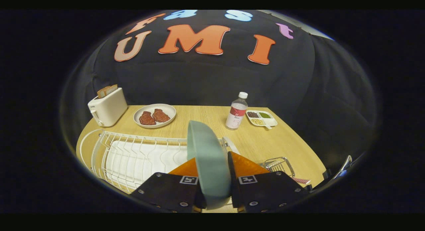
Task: Take the plate from the dish rack, then take the spoon from the basket and place it into the plate.
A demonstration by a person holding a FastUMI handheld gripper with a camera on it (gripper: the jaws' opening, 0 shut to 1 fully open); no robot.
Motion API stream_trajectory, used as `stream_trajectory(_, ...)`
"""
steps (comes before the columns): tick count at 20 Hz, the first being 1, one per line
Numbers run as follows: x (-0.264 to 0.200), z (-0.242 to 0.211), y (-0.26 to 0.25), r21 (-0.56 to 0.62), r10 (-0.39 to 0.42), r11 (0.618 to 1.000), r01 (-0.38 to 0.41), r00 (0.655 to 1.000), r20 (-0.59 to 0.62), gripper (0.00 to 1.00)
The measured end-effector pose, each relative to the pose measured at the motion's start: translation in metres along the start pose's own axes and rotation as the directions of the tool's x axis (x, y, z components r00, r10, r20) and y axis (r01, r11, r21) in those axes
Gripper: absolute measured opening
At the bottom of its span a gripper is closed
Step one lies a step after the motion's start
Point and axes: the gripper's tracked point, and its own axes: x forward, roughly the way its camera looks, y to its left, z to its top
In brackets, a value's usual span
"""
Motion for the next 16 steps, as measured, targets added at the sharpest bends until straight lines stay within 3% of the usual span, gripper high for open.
stream_trajectory(3, -0.004, 0.007, -0.006, -0.034, -0.033, 0.999, 0.034, 0.999, 0.017, 0.29)
stream_trajectory(8, -0.01, 0.011, -0.015, 0.015, -0.042, 0.999, 0.042, 0.999, 0.018, 0.29)
stream_trajectory(16, -0.055, 0.007, -0.011, 0.086, 0.077, 0.993, -0.081, 0.996, 0.05, 0.29)
